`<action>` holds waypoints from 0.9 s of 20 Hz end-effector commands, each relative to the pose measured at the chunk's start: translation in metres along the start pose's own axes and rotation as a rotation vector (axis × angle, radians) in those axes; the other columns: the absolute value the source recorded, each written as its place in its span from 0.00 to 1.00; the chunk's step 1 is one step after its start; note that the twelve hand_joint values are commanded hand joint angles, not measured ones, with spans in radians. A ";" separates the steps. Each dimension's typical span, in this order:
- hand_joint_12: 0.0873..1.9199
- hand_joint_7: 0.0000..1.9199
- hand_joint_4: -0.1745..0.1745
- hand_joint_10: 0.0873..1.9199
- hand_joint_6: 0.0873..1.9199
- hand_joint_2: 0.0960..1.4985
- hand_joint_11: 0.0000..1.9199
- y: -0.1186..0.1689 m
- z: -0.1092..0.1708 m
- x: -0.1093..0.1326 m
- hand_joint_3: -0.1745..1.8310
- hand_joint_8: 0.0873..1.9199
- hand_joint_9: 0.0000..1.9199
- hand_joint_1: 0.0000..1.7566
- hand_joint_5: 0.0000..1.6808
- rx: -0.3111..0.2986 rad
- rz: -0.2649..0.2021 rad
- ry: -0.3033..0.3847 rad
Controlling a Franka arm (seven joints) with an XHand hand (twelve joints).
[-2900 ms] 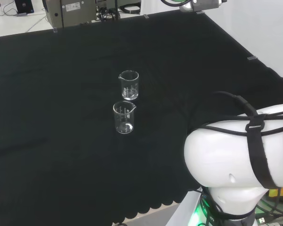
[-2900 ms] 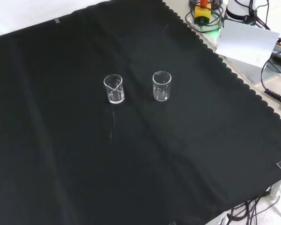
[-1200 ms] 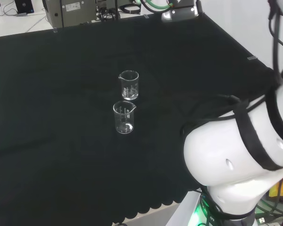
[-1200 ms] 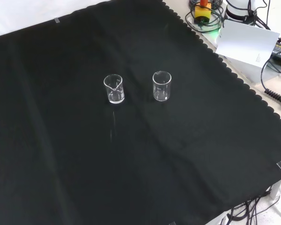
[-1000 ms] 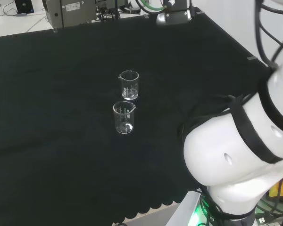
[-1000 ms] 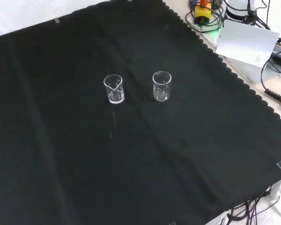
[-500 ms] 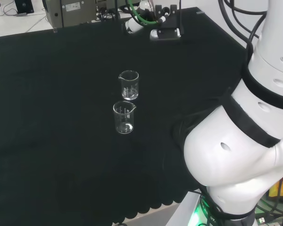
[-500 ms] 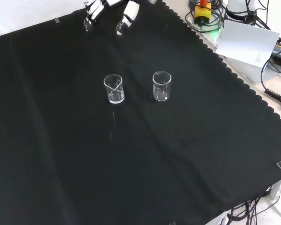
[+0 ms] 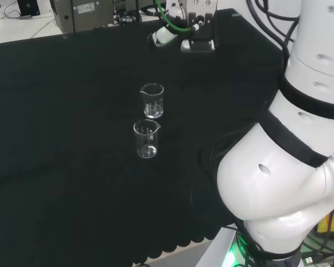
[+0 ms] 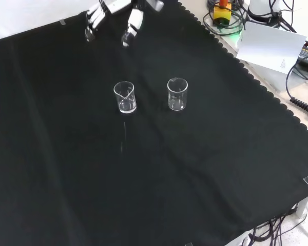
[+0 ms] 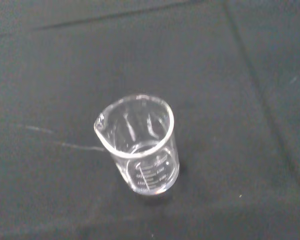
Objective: Pick up the beaker on the right.
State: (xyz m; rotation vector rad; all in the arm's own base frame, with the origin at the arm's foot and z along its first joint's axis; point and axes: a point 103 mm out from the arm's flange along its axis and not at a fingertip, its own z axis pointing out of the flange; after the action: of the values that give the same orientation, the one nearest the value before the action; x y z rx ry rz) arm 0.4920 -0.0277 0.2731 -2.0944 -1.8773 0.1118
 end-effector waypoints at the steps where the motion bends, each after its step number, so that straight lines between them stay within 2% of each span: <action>1: 0.71 0.11 0.46 0.31 0.00 0.57 0.03 0.029 0.054 -0.008 0.18 0.29 0.19 0.32 0.20 0.054 -0.086 0.064; 4: 0.72 0.11 0.47 0.31 0.00 0.56 0.02 0.031 0.062 -0.012 0.18 0.29 0.18 0.32 0.20 0.059 -0.103 0.086; 8: 0.72 0.10 0.47 0.30 0.00 0.55 0.01 0.033 0.069 -0.021 0.18 0.28 0.18 0.33 0.19 0.070 -0.143 0.159; 13: 0.72 0.08 0.49 0.30 0.00 0.52 0.00 0.034 0.082 -0.028 0.18 0.28 0.16 0.34 0.17 0.097 -0.176 0.156; 18: 0.72 0.07 0.50 0.30 0.00 0.49 0.00 0.036 0.099 -0.031 0.17 0.28 0.16 0.38 0.16 0.119 -0.200 0.193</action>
State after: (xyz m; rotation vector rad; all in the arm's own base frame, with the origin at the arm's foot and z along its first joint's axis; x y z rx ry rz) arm 0.4970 -0.0417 0.1761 -1.8037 -1.9079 0.0053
